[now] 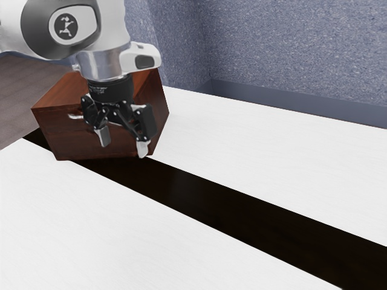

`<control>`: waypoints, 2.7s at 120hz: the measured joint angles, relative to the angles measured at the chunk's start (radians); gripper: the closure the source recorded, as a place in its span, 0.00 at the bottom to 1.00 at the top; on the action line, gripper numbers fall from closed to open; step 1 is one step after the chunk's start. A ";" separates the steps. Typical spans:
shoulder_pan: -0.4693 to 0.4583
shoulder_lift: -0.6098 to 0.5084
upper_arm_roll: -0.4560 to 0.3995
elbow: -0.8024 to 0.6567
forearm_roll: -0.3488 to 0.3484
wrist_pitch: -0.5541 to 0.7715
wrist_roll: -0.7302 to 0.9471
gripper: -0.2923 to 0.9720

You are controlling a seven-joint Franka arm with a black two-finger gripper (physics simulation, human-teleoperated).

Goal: Pull the drawer handle with one arm to open the drawer

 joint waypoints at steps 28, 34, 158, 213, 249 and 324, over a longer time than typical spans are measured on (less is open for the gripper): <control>-0.056 -0.015 -0.014 0.002 0.003 0.035 -0.051 0.23; -0.046 -0.042 -0.015 -0.007 0.000 0.031 -0.062 0.23; 0.235 -0.607 0.251 -0.825 -0.196 0.626 1.025 0.23; 0.276 -0.506 0.214 -0.799 -0.187 0.866 1.454 0.23; 0.416 -0.344 0.121 -0.675 -0.174 0.990 1.580 0.23; 0.450 -0.089 0.105 -0.541 -0.161 1.057 1.695 0.23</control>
